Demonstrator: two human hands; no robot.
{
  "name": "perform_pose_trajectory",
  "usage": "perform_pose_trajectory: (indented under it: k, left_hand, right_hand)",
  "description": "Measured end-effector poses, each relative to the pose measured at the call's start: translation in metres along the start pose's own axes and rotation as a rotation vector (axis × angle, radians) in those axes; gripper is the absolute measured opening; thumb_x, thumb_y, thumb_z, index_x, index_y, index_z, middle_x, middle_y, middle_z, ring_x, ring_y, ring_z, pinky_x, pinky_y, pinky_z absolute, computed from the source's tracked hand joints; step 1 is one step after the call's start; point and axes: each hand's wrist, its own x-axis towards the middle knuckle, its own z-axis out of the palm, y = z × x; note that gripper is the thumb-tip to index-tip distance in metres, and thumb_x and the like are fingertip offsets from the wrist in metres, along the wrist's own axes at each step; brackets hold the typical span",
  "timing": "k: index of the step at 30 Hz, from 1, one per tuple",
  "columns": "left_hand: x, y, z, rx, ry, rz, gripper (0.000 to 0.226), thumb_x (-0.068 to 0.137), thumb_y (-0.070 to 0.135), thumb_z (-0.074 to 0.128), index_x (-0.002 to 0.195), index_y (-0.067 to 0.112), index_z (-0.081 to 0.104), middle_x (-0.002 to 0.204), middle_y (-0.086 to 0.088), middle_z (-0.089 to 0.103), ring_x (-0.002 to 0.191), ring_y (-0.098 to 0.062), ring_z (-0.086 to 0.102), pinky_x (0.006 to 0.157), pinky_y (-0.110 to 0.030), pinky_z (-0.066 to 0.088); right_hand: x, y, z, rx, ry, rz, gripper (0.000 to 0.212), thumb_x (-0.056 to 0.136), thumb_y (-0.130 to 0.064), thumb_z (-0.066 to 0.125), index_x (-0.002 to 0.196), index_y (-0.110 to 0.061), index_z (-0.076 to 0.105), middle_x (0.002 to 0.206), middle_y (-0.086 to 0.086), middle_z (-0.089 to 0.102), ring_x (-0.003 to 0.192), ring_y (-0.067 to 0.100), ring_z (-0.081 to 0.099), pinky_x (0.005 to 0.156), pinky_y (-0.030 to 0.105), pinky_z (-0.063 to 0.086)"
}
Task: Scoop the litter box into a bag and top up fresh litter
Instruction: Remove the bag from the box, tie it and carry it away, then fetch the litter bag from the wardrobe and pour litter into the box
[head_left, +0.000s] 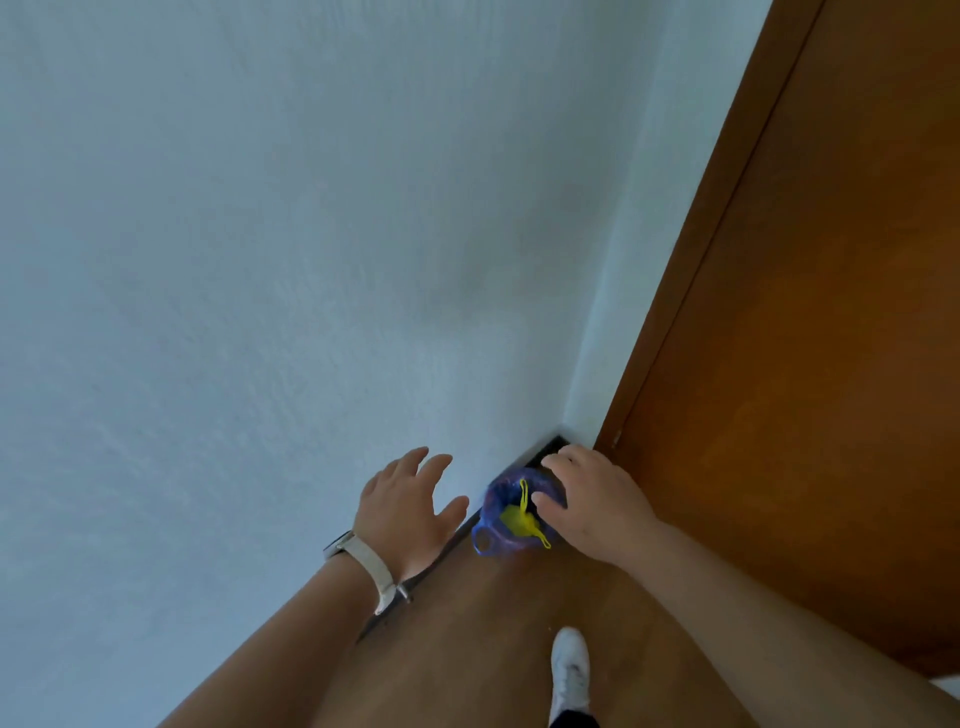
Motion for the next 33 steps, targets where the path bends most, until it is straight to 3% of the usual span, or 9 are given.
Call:
perform_pose_trajectory:
  k: [7, 10, 13, 16, 19, 22, 29, 33]
  left_hand:
    - [-0.052, 0.009, 0.002, -0.026, -0.020, 0.096, 0.061, 0.091, 0.060, 0.045, 0.146, 0.034, 0.036, 0.155, 0.002, 0.033, 0.141, -0.021, 0.032, 0.114, -0.037, 0.024]
    - [-0.067, 0.032, 0.001, -0.039, -0.035, 0.147, 0.081, 0.074, 0.074, 0.022, 0.144, 0.036, 0.038, 0.154, 0.004, 0.035, 0.140, -0.019, 0.033, 0.112, -0.036, 0.025]
    - [-0.079, 0.054, 0.003, -0.040, -0.047, 0.199, 0.094, 0.061, 0.074, 0.013, 0.143, 0.036, 0.040, 0.153, 0.003, 0.035, 0.140, -0.019, 0.033, 0.112, -0.036, 0.025]
    - [-0.090, 0.077, 0.009, -0.041, -0.063, 0.244, 0.087, 0.065, 0.072, 0.019, 0.140, 0.034, 0.044, 0.150, 0.004, 0.040, 0.137, -0.020, 0.037, 0.110, -0.036, 0.027]
    - [-0.102, 0.105, 0.022, -0.037, -0.085, 0.302, 0.059, 0.084, 0.061, 0.044, 0.136, 0.034, 0.049, 0.144, 0.005, 0.046, 0.131, -0.020, 0.044, 0.109, -0.038, 0.034]
    - [-0.120, 0.148, 0.035, -0.021, -0.113, 0.385, 0.054, 0.084, 0.062, 0.044, 0.133, 0.039, 0.049, 0.143, 0.008, 0.046, 0.133, -0.021, 0.043, 0.109, -0.043, 0.035]
    - [-0.204, 0.292, 0.078, 0.055, -0.175, 0.669, 0.058, 0.094, 0.059, 0.041, 0.147, 0.036, 0.033, 0.156, 0.006, 0.030, 0.142, -0.019, 0.029, 0.116, -0.043, 0.024]
    - [-0.264, 0.379, 0.107, 0.074, -0.232, 0.852, 0.060, 0.094, 0.061, 0.037, 0.147, 0.037, 0.029, 0.157, 0.008, 0.026, 0.145, -0.018, 0.023, 0.118, -0.042, 0.022]
  right_hand:
    - [-0.081, -0.015, 0.002, -0.038, 0.028, 0.103, 0.051, 0.097, -0.053, 0.039, 0.140, -0.026, 0.042, 0.139, -0.003, 0.044, 0.126, 0.017, 0.043, 0.099, 0.034, 0.043]
    - [-0.111, -0.005, 0.000, -0.044, 0.040, 0.169, 0.055, 0.097, -0.054, 0.039, 0.144, -0.027, 0.038, 0.143, -0.004, 0.041, 0.130, 0.015, 0.040, 0.101, 0.033, 0.041]
    - [-0.142, 0.008, -0.002, -0.041, 0.047, 0.232, 0.056, 0.097, -0.055, 0.038, 0.146, -0.027, 0.036, 0.148, -0.005, 0.037, 0.135, 0.015, 0.036, 0.105, 0.034, 0.039]
    - [-0.174, 0.021, -0.005, -0.048, 0.059, 0.294, 0.055, 0.097, -0.057, 0.036, 0.146, -0.031, 0.036, 0.152, -0.006, 0.033, 0.138, 0.015, 0.032, 0.108, 0.035, 0.036]
    - [-0.214, 0.039, -0.011, -0.044, 0.074, 0.362, 0.056, 0.097, -0.058, 0.033, 0.147, -0.032, 0.035, 0.154, -0.006, 0.030, 0.141, 0.015, 0.029, 0.111, 0.035, 0.033]
    - [-0.265, 0.061, -0.017, -0.023, 0.107, 0.434, 0.057, 0.097, -0.059, 0.032, 0.147, -0.032, 0.034, 0.156, -0.007, 0.029, 0.143, 0.015, 0.027, 0.113, 0.036, 0.030]
    - [-0.437, 0.132, -0.015, 0.050, 0.181, 0.679, 0.056, 0.097, -0.061, 0.031, 0.146, -0.035, 0.034, 0.156, -0.009, 0.029, 0.144, 0.017, 0.028, 0.116, 0.039, 0.025]
    - [-0.548, 0.171, -0.003, 0.088, 0.219, 0.846, 0.055, 0.097, -0.061, 0.029, 0.144, -0.034, 0.036, 0.154, -0.007, 0.032, 0.141, 0.018, 0.031, 0.115, 0.040, 0.030]
